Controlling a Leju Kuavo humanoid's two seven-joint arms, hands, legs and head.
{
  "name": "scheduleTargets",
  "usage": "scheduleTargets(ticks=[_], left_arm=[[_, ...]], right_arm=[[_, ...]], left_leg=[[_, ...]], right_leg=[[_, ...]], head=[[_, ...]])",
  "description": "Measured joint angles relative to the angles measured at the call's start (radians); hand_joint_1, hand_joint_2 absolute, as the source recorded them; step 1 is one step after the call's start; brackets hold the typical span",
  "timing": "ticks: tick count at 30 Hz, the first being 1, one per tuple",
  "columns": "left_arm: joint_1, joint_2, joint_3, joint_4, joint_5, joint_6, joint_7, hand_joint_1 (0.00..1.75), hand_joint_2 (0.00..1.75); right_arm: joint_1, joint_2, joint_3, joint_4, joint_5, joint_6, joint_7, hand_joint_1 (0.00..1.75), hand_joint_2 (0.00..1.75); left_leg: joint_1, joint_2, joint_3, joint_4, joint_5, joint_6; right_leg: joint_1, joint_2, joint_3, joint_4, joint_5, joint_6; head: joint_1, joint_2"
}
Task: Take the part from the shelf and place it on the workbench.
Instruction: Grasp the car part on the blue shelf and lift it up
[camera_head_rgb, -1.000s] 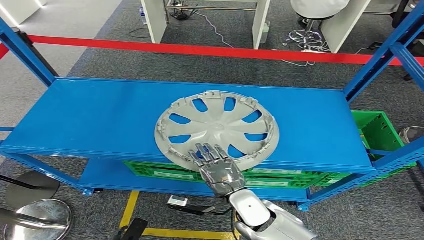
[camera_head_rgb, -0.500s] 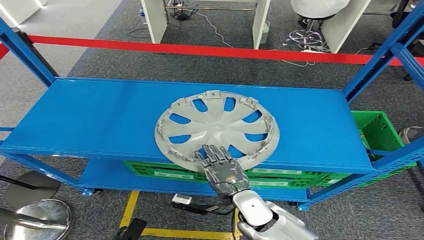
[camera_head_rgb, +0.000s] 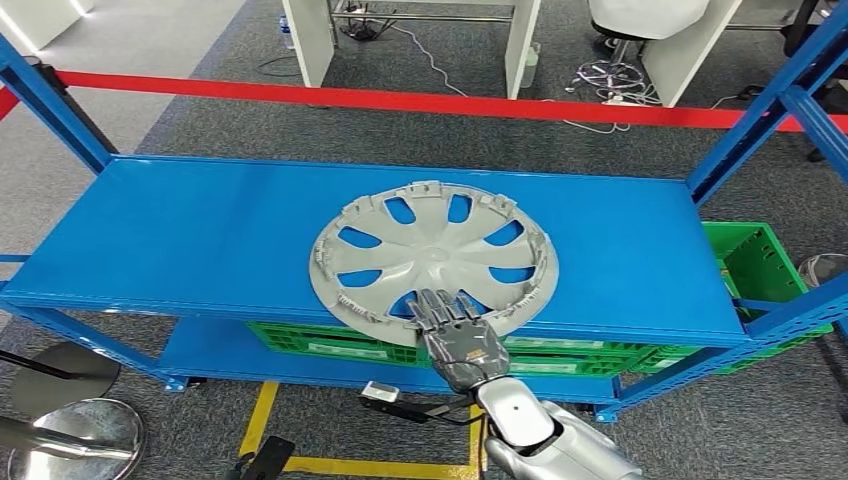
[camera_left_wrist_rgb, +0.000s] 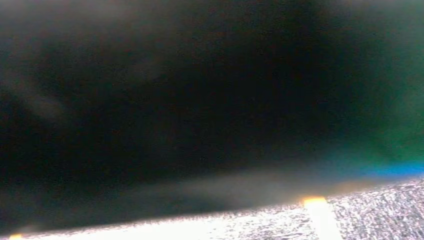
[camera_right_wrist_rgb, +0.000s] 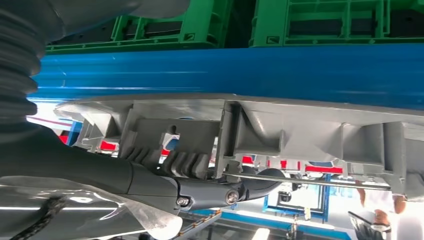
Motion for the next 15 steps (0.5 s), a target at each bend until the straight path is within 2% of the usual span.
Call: scheduleTargets(ticks=[2,3,4,6,7,8,15], left_arm=[[0.0,0.0,0.0,0.0,-0.001,0.0,0.0,0.0,0.0],[0.0,0.0,0.0,0.0,-0.002,0.0,0.0,0.0,0.0],[0.0,0.0,0.0,0.0,-0.003,0.0,0.0,0.0,0.0],[0.0,0.0,0.001,0.0,-0.005,0.0,0.0,0.0,0.0],[0.0,0.0,0.001,0.0,-0.006,0.0,0.0,0.0,0.0],[0.0,0.0,0.001,0.0,-0.007,-0.001,0.001,0.0,0.0],[-0.001,0.0,0.001,0.0,-0.017,-0.004,0.009,0.0,0.0]], right_arm=[[-0.003,0.003,-0.002,0.009,0.0,-0.002,0.0,0.0,1.75],[-0.005,0.004,-0.004,0.013,0.001,-0.004,0.0,0.1,1.75],[-0.008,0.006,-0.006,0.018,0.002,-0.005,0.0,0.48,1.75],[-0.013,0.008,-0.009,0.028,0.003,-0.007,0.001,1.35,1.75],[-0.015,0.009,-0.01,0.032,0.004,-0.008,0.002,1.69,1.75],[-0.017,0.01,-0.01,0.035,0.006,-0.009,0.002,1.75,1.75],[-0.035,0.02,-0.016,0.054,0.022,-0.028,0.011,1.75,1.75]], left_leg=[[0.0,0.0,0.001,0.0,0.0,0.0],[0.0,0.0,0.001,0.0,0.0,0.0],[0.0,0.0,0.002,0.0,0.0,0.0],[0.0,0.0,0.003,0.0,0.0,0.0],[0.0,0.0,0.003,0.0,0.0,0.0],[0.0,0.0,0.003,0.0,0.0,0.0],[0.0,0.0,0.004,0.0,0.0,0.0]], right_leg=[[0.0,0.0,-0.001,0.0,0.0,0.0],[0.0,0.0,-0.002,0.0,0.0,0.0],[0.0,0.0,-0.004,0.0,0.0,0.0],[0.0,0.0,-0.007,0.0,-0.001,-0.001],[0.0,0.0,-0.007,0.0,-0.001,-0.001],[0.0,0.0,-0.007,0.0,-0.001,-0.001],[0.0,0.0,-0.006,0.0,-0.001,-0.001]], head=[[0.0,0.0],[0.0,0.0],[0.0,0.0],[0.0,0.0],[0.0,0.0],[0.0,0.0],[0.0,0.0]])
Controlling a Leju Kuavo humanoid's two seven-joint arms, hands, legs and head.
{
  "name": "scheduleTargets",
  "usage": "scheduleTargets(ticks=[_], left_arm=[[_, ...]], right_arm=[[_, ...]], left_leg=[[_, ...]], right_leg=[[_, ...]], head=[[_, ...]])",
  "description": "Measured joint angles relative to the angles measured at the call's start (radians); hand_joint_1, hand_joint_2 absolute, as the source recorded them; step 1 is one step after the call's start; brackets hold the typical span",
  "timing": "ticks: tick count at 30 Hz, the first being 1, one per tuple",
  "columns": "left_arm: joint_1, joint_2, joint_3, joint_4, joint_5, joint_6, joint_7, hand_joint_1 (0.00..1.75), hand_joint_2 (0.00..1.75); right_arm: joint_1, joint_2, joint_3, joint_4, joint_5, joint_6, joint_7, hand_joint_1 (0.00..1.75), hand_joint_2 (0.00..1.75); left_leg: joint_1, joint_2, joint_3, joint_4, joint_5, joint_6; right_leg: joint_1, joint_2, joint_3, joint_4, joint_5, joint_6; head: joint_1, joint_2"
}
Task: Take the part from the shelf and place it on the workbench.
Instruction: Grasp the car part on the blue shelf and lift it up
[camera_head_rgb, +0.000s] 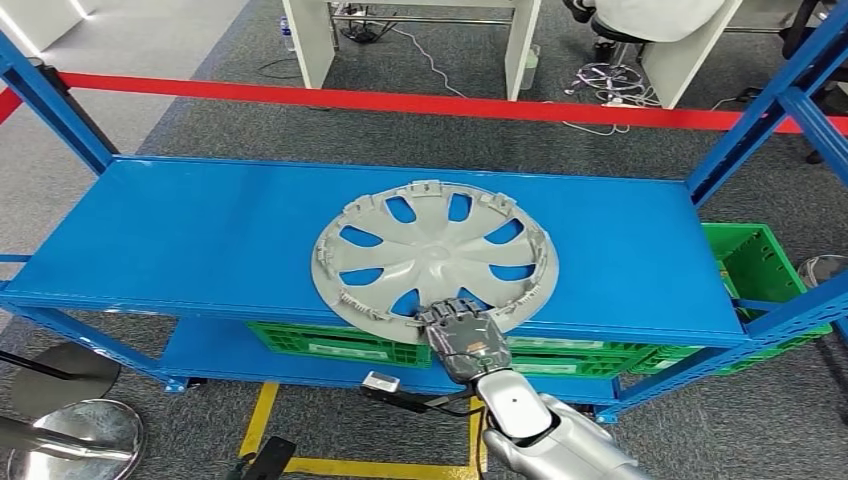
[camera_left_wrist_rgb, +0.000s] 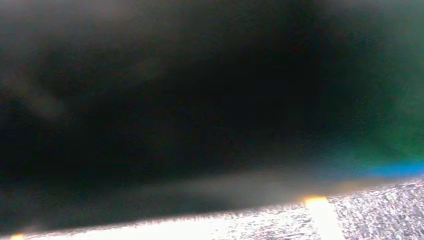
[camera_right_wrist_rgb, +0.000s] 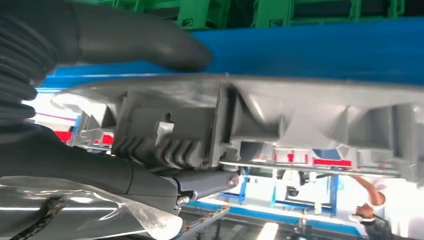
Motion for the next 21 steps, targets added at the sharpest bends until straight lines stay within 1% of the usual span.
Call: scheduleTargets(ticks=[12,17,21], left_arm=[[-0.001,0.0,0.0,0.0,-0.005,0.0,-0.004,0.0,0.0],[-0.001,-0.001,0.0,-0.001,-0.012,0.006,-0.016,0.0,0.0],[-0.001,-0.001,0.001,-0.002,-0.007,0.025,-0.042,0.0,0.0]], right_arm=[[-0.017,0.008,-0.002,0.013,0.019,-0.011,0.002,1.75,1.75],[-0.014,0.008,-0.005,0.011,0.027,-0.028,0.001,1.75,1.75],[-0.003,0.008,-0.015,-0.01,0.028,-0.04,-0.001,1.75,1.75]], left_leg=[[0.0,0.0,0.0,0.0,0.0,0.0],[0.0,0.0,0.0,0.0,0.0,0.0],[0.0,0.0,0.0,0.0,0.0,0.0]], right_leg=[[0.0,0.0,0.004,0.0,0.0,0.0],[0.0,0.0,0.005,0.0,0.0,0.0],[0.0,0.0,0.005,0.0,0.0,0.0]], head=[[0.0,0.0],[0.0,0.0],[0.0,0.0]])
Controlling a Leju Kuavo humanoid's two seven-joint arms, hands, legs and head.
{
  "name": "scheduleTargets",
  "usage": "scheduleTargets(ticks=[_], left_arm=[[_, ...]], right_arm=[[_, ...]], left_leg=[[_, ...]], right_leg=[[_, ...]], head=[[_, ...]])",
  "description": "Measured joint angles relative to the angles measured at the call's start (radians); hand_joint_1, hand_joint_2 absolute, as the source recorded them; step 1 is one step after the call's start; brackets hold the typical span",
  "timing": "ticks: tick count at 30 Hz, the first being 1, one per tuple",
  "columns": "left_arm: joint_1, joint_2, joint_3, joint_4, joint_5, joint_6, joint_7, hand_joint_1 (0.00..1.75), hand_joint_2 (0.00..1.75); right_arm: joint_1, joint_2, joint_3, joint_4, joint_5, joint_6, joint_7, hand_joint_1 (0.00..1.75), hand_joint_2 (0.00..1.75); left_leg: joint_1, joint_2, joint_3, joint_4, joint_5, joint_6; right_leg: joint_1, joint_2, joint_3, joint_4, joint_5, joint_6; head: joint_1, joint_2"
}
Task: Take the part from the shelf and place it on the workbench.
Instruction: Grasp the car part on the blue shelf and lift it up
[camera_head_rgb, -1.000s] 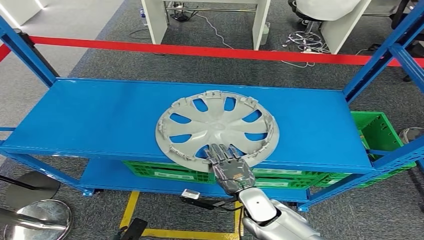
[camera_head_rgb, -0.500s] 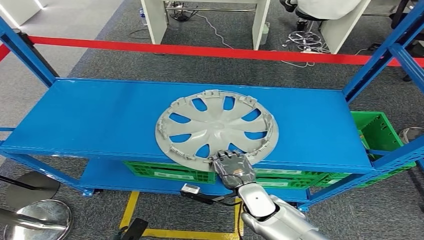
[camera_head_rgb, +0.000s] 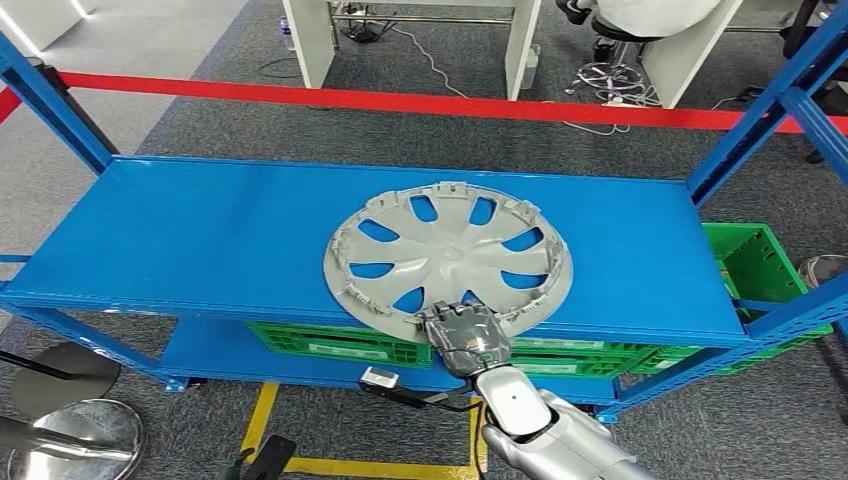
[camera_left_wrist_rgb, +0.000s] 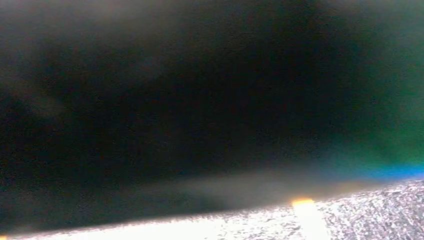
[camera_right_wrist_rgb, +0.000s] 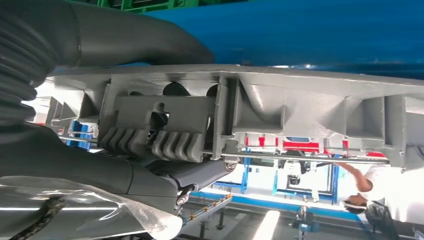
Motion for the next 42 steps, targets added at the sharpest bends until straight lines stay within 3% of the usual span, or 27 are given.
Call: scheduleTargets(ticks=[9,19,27,42], left_arm=[[0.015,-0.002,0.048,-0.012,0.057,-0.021,-0.093,0.0,0.0],[0.024,-0.009,0.078,-0.026,0.066,-0.047,-0.181,0.0,0.0],[0.025,-0.013,0.083,-0.032,0.066,-0.069,-0.212,0.0,0.0],[0.023,-0.017,0.093,-0.033,0.058,-0.047,-0.212,0.0,0.0]], right_arm=[[0.107,-0.004,-0.049,-0.252,-0.004,-0.061,-0.031,1.75,1.75],[0.136,-0.047,-0.061,-0.521,0.01,-0.133,-0.038,1.75,1.75],[0.135,-0.09,-0.082,-0.716,0.011,-0.14,-0.155,1.75,1.75],[0.147,-0.104,-0.109,-0.81,0.011,-0.14,-0.238,1.75,1.75]], left_leg=[[0.0,0.0,-0.002,0.0,0.0,0.0],[0.0,0.0,-0.003,0.0,0.0,0.0],[0.0,0.0,-0.003,0.0,0.0,0.0],[0.0,0.0,-0.003,0.0,0.0,0.0]], right_leg=[[0.0,0.001,0.003,0.0,0.0,0.0],[0.0,0.001,-0.002,0.0,0.0,0.0],[0.0,0.0,0.003,0.0,0.0,0.001],[0.0,0.0,0.003,0.0,0.0,0.0]], head=[[0.0,0.0],[0.0,0.0],[0.0,0.0],[0.0,0.0]])
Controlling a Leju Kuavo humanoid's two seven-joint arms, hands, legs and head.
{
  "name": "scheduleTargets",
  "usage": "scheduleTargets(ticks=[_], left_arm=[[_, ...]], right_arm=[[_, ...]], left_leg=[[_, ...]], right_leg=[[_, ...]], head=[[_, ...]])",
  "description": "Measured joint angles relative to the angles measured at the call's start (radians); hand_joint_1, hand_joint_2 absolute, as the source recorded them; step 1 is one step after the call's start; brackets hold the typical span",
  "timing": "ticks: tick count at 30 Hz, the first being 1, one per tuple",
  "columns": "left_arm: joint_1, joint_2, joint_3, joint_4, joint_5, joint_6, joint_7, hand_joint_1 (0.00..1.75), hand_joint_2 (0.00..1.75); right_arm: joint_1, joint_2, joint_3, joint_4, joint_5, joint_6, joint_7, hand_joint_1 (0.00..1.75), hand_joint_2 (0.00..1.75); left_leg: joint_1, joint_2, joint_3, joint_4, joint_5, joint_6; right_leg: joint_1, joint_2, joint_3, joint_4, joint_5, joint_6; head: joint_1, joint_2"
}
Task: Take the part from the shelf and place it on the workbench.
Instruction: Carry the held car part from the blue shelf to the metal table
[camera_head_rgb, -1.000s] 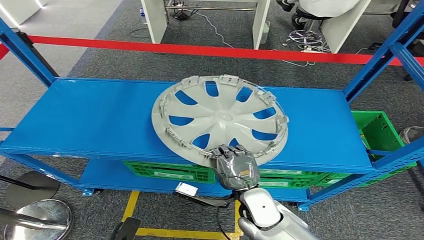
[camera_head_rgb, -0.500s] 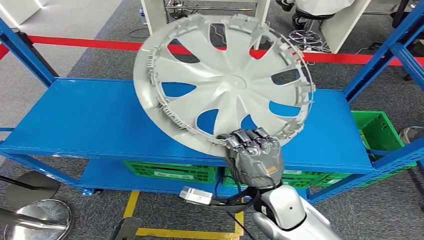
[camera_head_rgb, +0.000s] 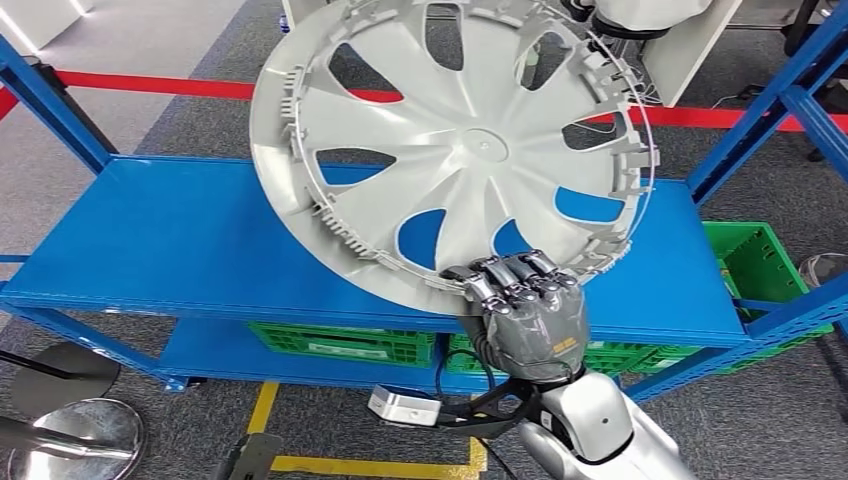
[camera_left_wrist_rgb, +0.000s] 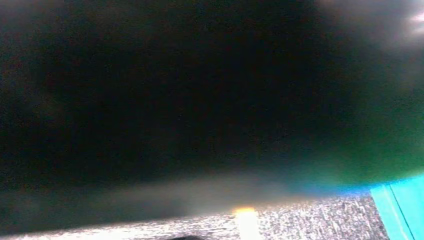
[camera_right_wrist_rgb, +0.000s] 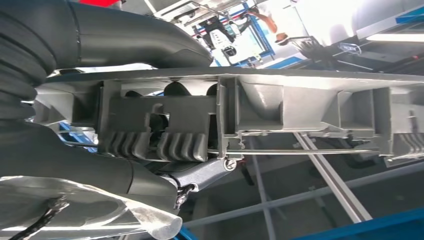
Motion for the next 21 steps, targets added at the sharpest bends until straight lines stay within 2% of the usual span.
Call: scheduleTargets(ticks=[21], left_arm=[[-0.003,0.0,0.002,0.0,-0.013,0.006,0.008,0.0,0.0]], right_arm=[[0.015,0.0,0.01,0.001,0.0,0.0,0.017,1.75,1.75]], left_leg=[[0.0,0.0,0.0,0.0,0.0,0.0]], right_leg=[[0.0,0.0,0.0,0.0,0.0,0.0]], head=[[0.0,0.0]])
